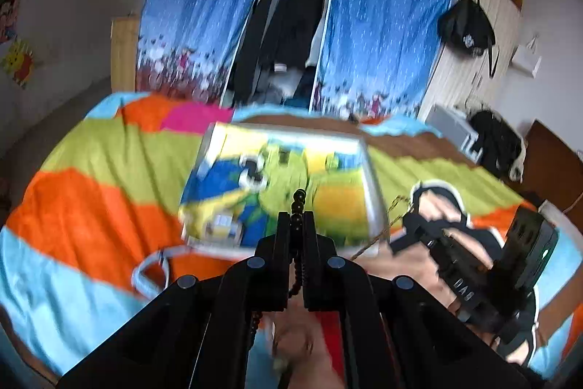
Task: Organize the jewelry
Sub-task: 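Lift both items into the white tray and open both tools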
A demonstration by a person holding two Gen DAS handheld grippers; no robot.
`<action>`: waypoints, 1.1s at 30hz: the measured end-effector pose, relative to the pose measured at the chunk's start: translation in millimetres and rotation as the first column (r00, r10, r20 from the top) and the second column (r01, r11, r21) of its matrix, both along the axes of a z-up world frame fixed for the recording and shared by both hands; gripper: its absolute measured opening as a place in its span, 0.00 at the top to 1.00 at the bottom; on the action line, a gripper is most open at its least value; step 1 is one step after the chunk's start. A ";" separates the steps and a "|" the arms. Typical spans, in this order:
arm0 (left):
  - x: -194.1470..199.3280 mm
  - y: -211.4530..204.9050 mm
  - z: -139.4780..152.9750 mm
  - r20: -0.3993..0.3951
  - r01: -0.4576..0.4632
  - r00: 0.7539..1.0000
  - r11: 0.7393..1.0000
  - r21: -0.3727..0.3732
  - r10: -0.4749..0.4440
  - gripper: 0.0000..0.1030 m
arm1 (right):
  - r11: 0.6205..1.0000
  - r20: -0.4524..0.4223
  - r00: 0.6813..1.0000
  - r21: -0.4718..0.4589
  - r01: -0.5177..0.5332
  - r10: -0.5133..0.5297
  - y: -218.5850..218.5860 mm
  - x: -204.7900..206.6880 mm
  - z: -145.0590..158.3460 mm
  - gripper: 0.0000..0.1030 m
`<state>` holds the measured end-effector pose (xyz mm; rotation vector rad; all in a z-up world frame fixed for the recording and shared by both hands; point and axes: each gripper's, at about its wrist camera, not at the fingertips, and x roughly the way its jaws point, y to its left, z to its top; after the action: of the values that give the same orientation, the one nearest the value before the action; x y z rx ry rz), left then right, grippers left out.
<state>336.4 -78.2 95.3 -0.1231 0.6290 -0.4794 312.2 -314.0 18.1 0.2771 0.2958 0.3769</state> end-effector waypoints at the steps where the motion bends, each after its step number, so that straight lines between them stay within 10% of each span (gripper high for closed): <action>1: 11.6 -5.4 3.8 0.012 -0.003 1.000 1.000 -0.008 0.003 0.97 | 1.000 0.010 1.000 -0.005 0.014 -0.014 -2.4 7.8 1.3 0.94; 13: 130.8 -62.5 -70.8 -0.086 -0.021 0.996 1.000 0.000 0.021 0.97 | 0.988 -0.143 0.977 -0.018 0.156 -0.157 -54.8 81.5 -49.1 0.94; 28: 149.1 -79.1 -167.4 -0.321 0.002 0.946 0.989 0.151 0.047 0.95 | 0.974 -0.313 0.928 -0.169 0.153 -0.200 -53.2 100.8 -97.1 0.92; 33: 136.1 -73.3 -157.8 -0.319 -0.040 0.944 0.991 0.127 0.079 0.44 | 0.973 -0.295 0.932 -0.155 0.171 -0.211 -59.1 91.6 -90.2 0.68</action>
<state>472.5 -151.5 -62.4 -0.1081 0.9724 -0.3642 403.8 -373.2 -72.1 0.2374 0.5957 0.1178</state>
